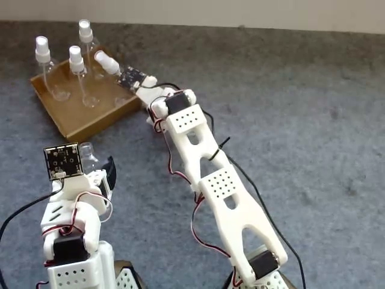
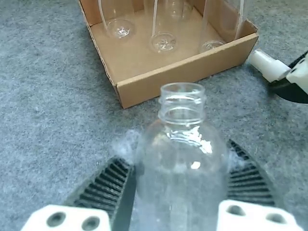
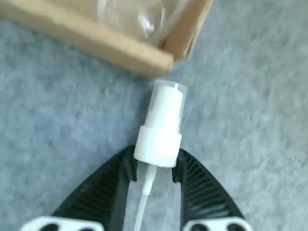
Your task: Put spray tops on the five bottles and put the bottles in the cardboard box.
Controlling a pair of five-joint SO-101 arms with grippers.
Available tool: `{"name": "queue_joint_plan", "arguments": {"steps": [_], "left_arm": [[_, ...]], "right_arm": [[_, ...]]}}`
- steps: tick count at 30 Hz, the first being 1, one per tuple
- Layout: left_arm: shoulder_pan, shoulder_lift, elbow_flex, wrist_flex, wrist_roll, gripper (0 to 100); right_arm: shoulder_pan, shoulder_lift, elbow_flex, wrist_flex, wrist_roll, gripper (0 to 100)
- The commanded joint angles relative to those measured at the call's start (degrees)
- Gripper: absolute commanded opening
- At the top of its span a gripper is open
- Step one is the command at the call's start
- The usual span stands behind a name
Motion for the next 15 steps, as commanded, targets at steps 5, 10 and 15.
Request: {"name": "queue_joint_plan", "arguments": {"steps": [5,10,15], "left_arm": [[0.8,-0.7,-0.3,-1.6,0.4,14],[0.8,-0.7,-0.3,-1.6,0.4,14],[0.8,-0.7,-0.3,-1.6,0.4,14]], "right_arm": [[5.7,-1.5,-6.5,7.3,0.5,5.3],[5.8,-8.0,-6.5,14.5,0.4,5.3],[6.0,-15.7,-6.5,19.3,0.4,5.3]]}}
